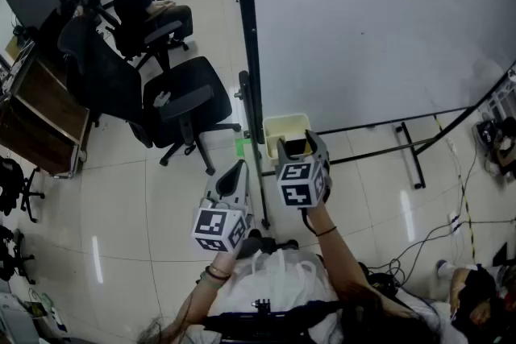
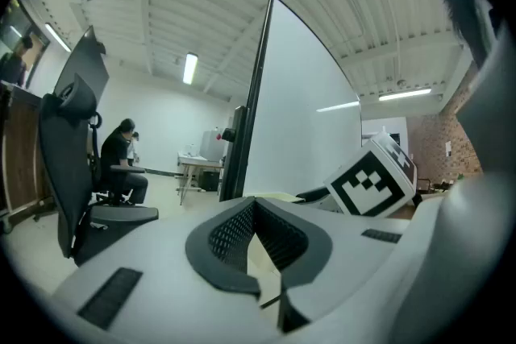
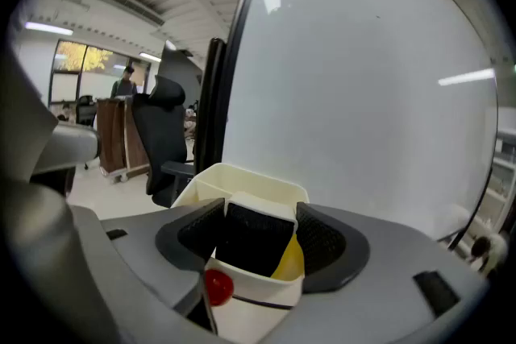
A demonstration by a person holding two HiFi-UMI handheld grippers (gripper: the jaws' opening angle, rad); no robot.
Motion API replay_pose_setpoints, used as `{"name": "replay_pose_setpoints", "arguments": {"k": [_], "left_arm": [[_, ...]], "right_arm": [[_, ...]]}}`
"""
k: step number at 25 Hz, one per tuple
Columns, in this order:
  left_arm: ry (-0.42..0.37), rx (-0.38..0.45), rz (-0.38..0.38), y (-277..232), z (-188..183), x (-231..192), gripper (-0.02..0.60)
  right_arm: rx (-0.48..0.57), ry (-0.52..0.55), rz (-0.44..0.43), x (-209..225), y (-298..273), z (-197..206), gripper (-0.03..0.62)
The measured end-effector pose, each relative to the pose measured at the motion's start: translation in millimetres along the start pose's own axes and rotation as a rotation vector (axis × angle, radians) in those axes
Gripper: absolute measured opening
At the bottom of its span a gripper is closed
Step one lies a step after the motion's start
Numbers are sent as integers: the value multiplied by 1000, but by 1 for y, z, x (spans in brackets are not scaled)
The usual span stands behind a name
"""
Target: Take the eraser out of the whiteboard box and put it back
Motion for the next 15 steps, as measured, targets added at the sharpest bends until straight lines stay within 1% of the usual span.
{"name": "replay_pose_setpoints", "arguments": {"k": [3,5,7,9,12,15], "left_arm": [[2,3,5,-1,0,2,-15],[2,0,10,0,0,3,-15],[2,-8,14,1,1,3,-15],[3,-15,16,-1,3,3,-15],[11,-13,15,-1,3,2,-15],[20,-10,22,-2,3,3,-15]], "right_arm": [[18,4,-6,4,6,-4,285],[43,-22,-23,7,14,-10,284],[113,-58,-32,12,25,-27,284],[184,-69,-40,19,37,-50,284],[253,-53,-50,28,56,-78,284],[304,-27,-35,34,71,-94,284]]}}
Point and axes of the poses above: the fingertips, and each gripper's own axes: y backward along the fingers, x to its right, z out of its underside, the point moved 8 cm from there along y, backward along the fingers, and after that the axes turned 11 degrees about x, right-handed, at the moved point
